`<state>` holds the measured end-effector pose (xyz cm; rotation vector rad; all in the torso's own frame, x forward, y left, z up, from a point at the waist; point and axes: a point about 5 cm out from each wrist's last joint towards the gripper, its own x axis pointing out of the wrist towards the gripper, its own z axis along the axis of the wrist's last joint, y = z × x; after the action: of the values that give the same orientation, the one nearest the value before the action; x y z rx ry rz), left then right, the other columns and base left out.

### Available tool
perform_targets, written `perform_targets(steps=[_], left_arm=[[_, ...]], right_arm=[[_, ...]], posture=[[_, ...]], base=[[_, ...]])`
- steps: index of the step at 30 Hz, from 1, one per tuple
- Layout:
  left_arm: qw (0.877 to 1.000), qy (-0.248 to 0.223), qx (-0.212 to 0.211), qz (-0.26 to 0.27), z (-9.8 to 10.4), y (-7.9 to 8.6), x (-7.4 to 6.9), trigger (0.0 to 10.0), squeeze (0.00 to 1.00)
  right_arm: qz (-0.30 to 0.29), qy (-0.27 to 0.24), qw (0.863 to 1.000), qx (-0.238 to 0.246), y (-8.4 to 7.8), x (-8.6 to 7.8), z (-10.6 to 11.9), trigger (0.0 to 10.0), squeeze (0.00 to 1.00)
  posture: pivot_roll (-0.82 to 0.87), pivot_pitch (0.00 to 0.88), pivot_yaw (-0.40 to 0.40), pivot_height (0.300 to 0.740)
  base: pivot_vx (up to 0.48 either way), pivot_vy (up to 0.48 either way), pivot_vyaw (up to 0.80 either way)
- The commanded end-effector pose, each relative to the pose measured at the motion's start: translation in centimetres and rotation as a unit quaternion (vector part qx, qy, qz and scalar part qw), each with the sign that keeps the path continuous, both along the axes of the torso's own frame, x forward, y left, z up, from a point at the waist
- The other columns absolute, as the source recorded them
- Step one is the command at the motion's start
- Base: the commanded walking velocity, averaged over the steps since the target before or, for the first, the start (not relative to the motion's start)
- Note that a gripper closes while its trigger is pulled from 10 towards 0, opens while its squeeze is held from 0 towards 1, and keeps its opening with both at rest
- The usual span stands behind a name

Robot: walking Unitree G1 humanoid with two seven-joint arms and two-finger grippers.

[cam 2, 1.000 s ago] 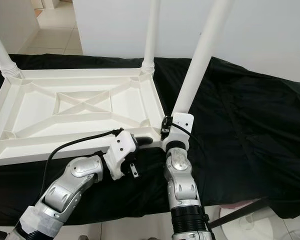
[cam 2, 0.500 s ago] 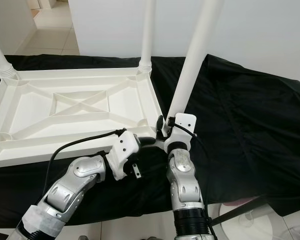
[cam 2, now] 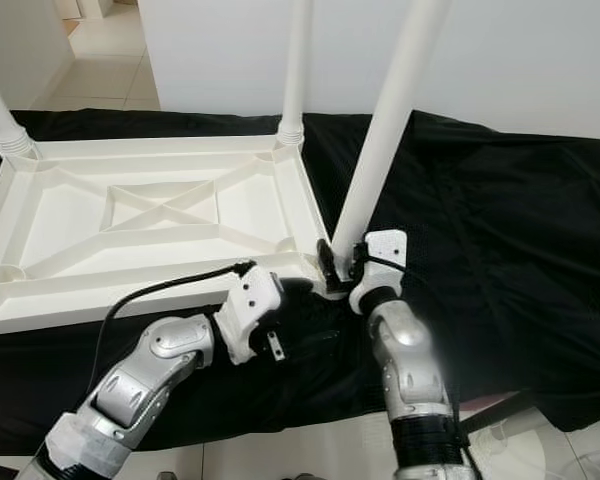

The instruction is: Building children table

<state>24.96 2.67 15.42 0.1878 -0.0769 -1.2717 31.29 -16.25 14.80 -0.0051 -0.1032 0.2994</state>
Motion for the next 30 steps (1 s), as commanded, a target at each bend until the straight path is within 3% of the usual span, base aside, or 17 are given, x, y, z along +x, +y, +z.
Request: perform_targets(steps=[1,6,7,8,9,10,11,13,14,23,24,26,27,30], left_arm=[[1.0,0.002,0.005,-0.01,-0.1,-0.1,-0.3,10.0,0.0],[1.0,0.001,0.008,-0.01,-0.1,0.0,-0.2,10.0,0.0],[1.0,0.001,0.01,-0.009,-0.1,0.0,-0.2,10.0,0.0],[1.0,0.0,0.011,-0.008,-0.1,0.0,-0.2,10.0,0.0],[1.0,0.0,0.011,-0.008,-0.1,0.0,-0.2,10.0,0.0],[1.0,0.0,0.011,-0.007,-0.1,0.0,-0.2,10.0,0.0],[1.0,0.0,0.011,-0.007,-0.1,0.0,-0.2,10.0,0.0],[1.0,0.0,0.011,-0.007,-0.1,0.0,-0.2,10.0,0.0],[1.0,0.0,0.011,-0.007,-0.1,0.0,-0.2,10.0,0.0],[1.0,0.0,0.011,-0.005,-0.2,0.1,-0.3,10.0,0.0],[1.0,0.001,0.012,-0.005,-0.2,0.1,-0.3,10.0,0.0],[1.0,0.001,0.012,-0.005,-0.2,0.1,-0.3,10.0,0.0],[1.0,0.001,0.012,-0.004,-0.1,0.1,-0.3,10.0,0.0],[1.0,0.001,0.012,-0.005,-0.1,0.1,-0.3,10.0,0.0]], right_arm=[[0.011,0.001,1.0,-0.002,-0.3,0.2,-0.2,10.0,0.0],[0.051,0.002,0.998,-0.025,-0.5,0.6,-0.4,10.0,0.0],[0.078,0.001,0.996,-0.039,-0.5,0.8,-0.4,8.2,0.0],[0.087,0.001,0.995,-0.045,-0.5,1.0,-0.3,7.3,0.0],[0.087,0.001,0.995,-0.045,-0.5,1.0,-0.3,7.3,0.0],[0.096,0.001,0.994,-0.051,-0.5,1.1,-0.2,4.9,0.0],[0.103,0.002,0.993,-0.055,-0.5,1.2,-0.3,4.0,0.0],[0.103,0.002,0.993,-0.055,-0.5,1.2,-0.3,4.0,0.0],[0.106,0.004,0.993,-0.06,-0.6,1.2,-0.4,0.0,0.0],[0.129,0.013,0.99,-0.063,-0.7,0.9,-1.2,0.0,0.0],[0.127,0.013,0.99,-0.062,-0.7,0.8,-1.3,8.6,0.0],[0.127,0.013,0.99,-0.062,-0.7,0.8,-1.3,8.6,0.0],[0.123,0.014,0.991,-0.051,-0.6,0.7,-1.2,10.0,0.0],[0.114,0.013,0.992,-0.043,-0.5,0.6,-1.0,10.0,0.0]], posture=[[-0.06,0.083,-0.067,0.74],[-0.06,0.084,-0.067,0.74],[-0.05,0.082,-0.068,0.74],[-0.05,0.082,-0.069,0.74],[-0.05,0.082,-0.069,0.74],[-0.05,0.081,-0.07,0.74],[-0.05,0.081,-0.07,0.74],[-0.05,0.081,-0.07,0.74],[-0.04,0.08,-0.073,0.74],[-0.04,0.084,-0.074,0.74],[-0.04,0.085,-0.072,0.74],[-0.04,0.085,-0.072,0.74],[-0.04,0.086,-0.072,0.74],[-0.05,0.087,-0.071,0.74]], base=[[0.0,0.0,0.0],[0.0,0.0,0.0],[0.0,0.0,0.0],[0.0,0.0,0.0],[0.0,0.0,0.0],[0.0,0.0,0.0],[0.0,0.0,0.0],[0.0,0.0,0.0],[0.0,0.0,0.0],[0.0,0.0,0.0],[0.0,0.0,0.0],[0.0,0.0,0.0],[0.0,0.0,0.0],[0.0,0.0,0.0]])
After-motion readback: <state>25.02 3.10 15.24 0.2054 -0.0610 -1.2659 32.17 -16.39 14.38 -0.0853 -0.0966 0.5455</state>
